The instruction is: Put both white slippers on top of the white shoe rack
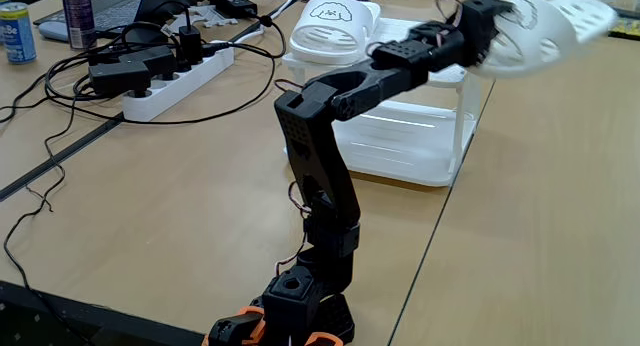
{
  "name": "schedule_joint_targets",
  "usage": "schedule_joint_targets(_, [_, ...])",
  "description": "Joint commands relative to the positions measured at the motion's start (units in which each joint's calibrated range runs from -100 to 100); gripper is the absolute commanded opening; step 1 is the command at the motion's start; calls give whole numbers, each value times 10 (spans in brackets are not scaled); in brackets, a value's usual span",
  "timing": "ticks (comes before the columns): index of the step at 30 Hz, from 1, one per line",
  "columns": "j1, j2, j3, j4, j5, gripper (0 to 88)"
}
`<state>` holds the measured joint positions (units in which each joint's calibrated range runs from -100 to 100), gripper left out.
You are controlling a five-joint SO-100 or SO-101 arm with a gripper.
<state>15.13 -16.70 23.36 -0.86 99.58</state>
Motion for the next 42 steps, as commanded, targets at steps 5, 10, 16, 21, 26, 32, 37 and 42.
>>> schedule_joint_targets(5, [-91, -39, -70, 2, 4, 8])
schedule_joint_targets(10, [-130, -4, -113, 2, 4, 8])
schedule_joint_targets(16, [-151, 55, -180, 2, 4, 8])
schedule_joint_targets(21, [-169, 69, -184, 2, 4, 8])
schedule_joint_targets(26, [-193, 69, -165, 2, 4, 8])
schedule_joint_targets(32, [-209, 66, -135, 2, 4, 8])
schedule_joint_targets(37, [-206, 72, -127, 2, 4, 8])
schedule_joint_targets(42, [-201, 72, -93, 1, 4, 8])
